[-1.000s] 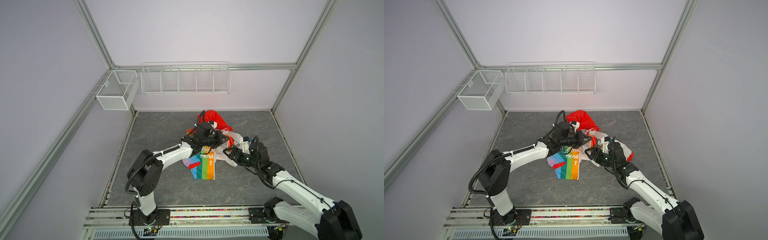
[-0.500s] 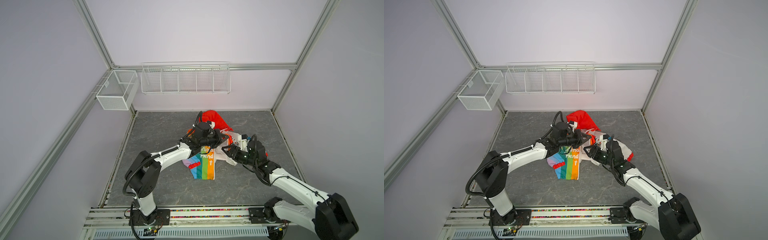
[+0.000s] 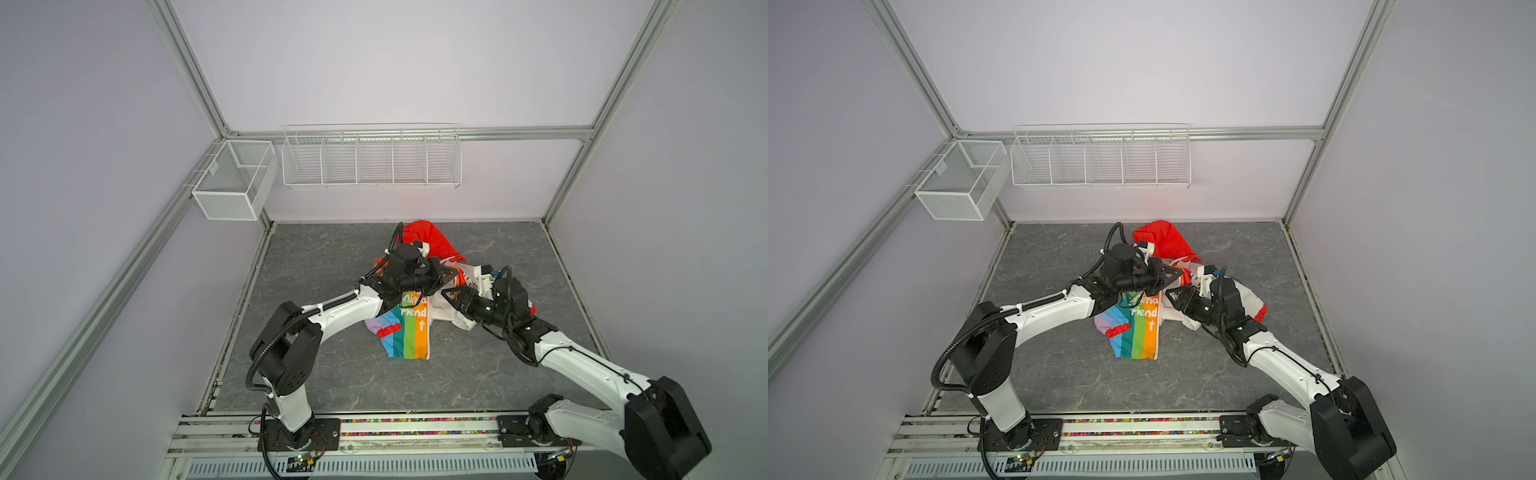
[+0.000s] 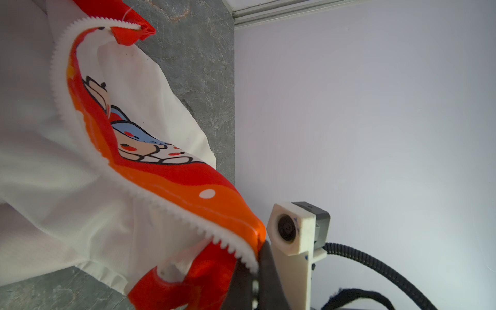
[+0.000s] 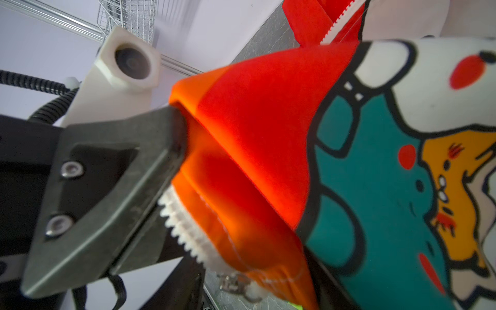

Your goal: Zip up the jacket

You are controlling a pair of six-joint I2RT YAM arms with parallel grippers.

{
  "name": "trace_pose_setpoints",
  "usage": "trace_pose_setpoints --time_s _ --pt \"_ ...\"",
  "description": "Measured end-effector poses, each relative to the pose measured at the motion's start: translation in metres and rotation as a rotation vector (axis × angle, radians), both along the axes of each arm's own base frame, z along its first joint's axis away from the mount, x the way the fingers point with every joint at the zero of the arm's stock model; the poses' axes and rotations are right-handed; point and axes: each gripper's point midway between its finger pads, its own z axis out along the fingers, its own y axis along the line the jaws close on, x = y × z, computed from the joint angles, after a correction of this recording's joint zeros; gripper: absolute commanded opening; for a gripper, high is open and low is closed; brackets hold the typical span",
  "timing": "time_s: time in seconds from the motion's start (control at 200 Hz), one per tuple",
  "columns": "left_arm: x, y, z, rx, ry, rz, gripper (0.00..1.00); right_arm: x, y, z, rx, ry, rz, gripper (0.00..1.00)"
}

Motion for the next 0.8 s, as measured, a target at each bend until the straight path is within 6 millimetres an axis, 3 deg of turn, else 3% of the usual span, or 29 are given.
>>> trace_pose_setpoints --time_s 0.295,0.8 --pt "0.002 0.000 0.003 -0.012 -0.005 0.009 0.00 -0.001 0.006 0.010 0.050 -0.003 0.006 0.51" --pt "0.003 0.001 0.000 -0.013 -0.007 0.023 0.00 -0.002 0.005 0.013 0.070 0.016 -0.009 0.30"
